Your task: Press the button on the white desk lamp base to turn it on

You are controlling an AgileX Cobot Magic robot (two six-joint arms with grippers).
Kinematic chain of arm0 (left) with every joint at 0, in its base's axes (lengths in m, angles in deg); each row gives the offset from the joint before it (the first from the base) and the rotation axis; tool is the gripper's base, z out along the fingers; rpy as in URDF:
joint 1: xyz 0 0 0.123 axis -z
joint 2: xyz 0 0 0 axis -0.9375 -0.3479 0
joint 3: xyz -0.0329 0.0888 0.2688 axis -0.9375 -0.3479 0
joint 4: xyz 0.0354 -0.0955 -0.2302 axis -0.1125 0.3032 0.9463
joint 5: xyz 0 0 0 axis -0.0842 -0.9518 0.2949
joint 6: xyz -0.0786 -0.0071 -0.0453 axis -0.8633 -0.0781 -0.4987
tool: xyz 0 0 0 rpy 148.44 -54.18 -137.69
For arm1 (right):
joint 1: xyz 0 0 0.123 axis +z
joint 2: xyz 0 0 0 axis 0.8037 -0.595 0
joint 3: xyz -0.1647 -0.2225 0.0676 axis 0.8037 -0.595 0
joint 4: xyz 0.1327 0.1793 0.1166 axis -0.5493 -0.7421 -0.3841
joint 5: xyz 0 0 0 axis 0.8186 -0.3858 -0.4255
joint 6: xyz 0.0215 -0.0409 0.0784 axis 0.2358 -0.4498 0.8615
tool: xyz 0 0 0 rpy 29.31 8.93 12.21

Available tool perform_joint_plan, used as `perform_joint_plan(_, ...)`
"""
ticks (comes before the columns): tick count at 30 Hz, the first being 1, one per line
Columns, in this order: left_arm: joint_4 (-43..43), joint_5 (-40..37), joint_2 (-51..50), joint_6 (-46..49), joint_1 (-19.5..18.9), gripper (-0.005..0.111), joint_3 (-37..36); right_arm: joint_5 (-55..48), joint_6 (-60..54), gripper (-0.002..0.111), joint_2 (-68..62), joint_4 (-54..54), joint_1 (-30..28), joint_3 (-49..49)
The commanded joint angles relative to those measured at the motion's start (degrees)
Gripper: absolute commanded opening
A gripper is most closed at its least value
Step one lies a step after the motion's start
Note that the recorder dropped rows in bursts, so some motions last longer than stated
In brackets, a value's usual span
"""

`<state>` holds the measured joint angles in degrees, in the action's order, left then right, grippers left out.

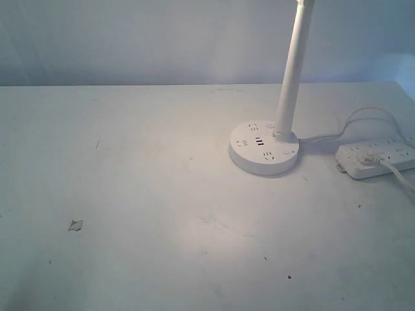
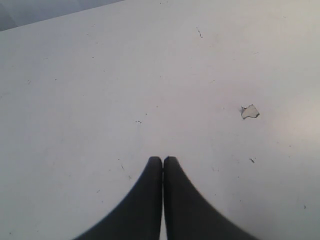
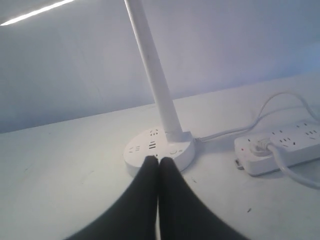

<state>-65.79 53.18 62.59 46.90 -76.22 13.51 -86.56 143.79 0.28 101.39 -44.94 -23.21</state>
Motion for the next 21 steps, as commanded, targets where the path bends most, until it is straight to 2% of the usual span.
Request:
perform_joint_plan(1, 0.3, 0.1, 0.2, -0.1, 0.0, 0.000, -0.2, 0.9, 0.2, 0.000, 2.4, 0.0, -5.7, -0.3)
perform_joint_plan(4, 0.3, 0.1, 0.2, -0.1, 0.0, 0.000, -0.2, 0.9, 0.2, 0.000, 4.9, 0.0, -11.4, -0.3)
perform_joint_plan(6, 0.3, 0.1, 0.2, -0.1, 0.0, 0.000, -0.2, 1.0, 0.4, 0.000, 5.7, 0.1, -19.3, -0.3)
perform_joint_plan(8, 0.3, 0.1, 0.2, -0.1, 0.0, 0.000, -0.2, 0.8, 0.5, 0.000, 5.7, 0.1, -23.1, -0.3)
perform_joint_plan(13, 0.3, 0.1, 0.2, -0.1, 0.0, 0.000, -0.2, 0.3, 0.5, 0.000, 5.7, 0.1, -19.9, -0.3)
perform_joint_plan(21, 0.3, 0.1, 0.2, -0.1, 0.0, 0.000, -0.2, 0.1, 0.5, 0.000, 5.7, 0.1, -19.9, -0.3)
